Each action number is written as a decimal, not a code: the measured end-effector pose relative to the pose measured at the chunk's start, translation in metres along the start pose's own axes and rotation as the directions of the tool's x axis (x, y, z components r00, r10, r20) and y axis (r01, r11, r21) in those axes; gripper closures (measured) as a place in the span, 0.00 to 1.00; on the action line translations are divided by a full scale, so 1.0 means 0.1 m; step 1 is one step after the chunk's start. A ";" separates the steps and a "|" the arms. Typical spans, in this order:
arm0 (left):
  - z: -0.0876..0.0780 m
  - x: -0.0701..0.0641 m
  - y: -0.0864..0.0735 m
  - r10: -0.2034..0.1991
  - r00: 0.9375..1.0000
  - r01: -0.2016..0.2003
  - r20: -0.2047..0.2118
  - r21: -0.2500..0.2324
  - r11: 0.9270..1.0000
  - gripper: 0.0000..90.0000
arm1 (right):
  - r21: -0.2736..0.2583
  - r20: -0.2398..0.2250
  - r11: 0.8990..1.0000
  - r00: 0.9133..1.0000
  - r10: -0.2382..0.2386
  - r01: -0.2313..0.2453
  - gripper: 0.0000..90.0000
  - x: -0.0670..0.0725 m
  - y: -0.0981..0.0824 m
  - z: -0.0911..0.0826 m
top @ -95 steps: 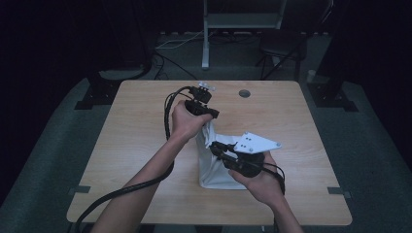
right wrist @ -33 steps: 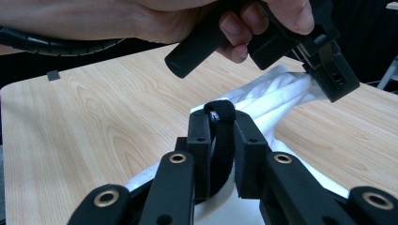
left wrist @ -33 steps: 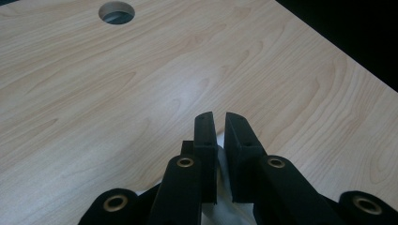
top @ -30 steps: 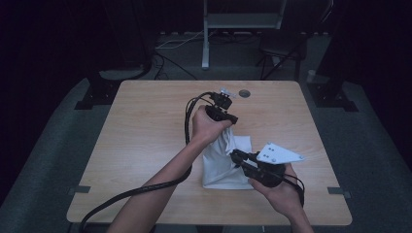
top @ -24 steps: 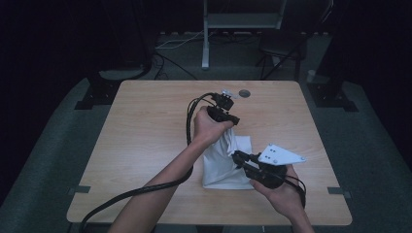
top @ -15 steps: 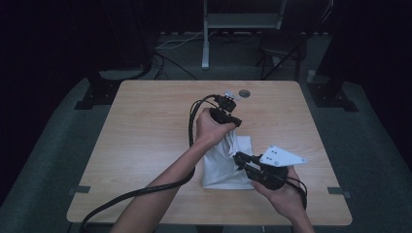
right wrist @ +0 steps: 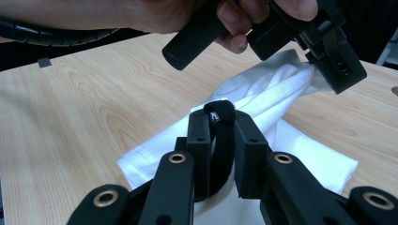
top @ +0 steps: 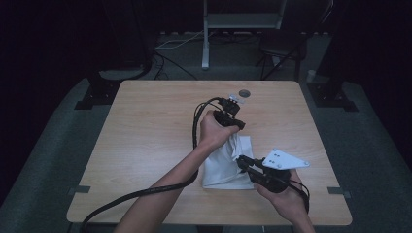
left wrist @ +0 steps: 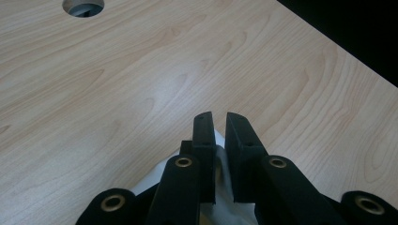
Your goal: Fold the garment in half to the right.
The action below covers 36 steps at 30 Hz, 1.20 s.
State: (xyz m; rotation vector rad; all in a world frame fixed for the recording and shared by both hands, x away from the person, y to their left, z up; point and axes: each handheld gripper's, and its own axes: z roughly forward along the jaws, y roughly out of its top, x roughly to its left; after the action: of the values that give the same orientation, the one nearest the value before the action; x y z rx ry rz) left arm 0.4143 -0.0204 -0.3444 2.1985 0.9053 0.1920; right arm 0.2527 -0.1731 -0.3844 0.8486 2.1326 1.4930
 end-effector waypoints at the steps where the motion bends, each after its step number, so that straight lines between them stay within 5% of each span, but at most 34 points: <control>1: 0.00 0.00 0.00 0.006 1.000 -0.006 0.001 0.004 1.000 0.93 | 0.001 0.001 1.000 1.000 0.001 -0.001 0.88 0.00 -0.01 0.00; 36: 0.26 -0.11 -0.05 0.003 0.999 -0.003 0.034 0.016 1.000 0.91 | 0.031 0.014 0.999 0.999 0.034 -0.034 0.88 -0.06 -0.23 -0.06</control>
State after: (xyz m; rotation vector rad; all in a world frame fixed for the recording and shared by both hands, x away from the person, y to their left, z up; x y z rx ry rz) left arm 0.4132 -0.0403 -0.3655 2.2113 0.8877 0.1482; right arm 0.2473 -0.1868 -0.4044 0.9078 2.1474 1.4698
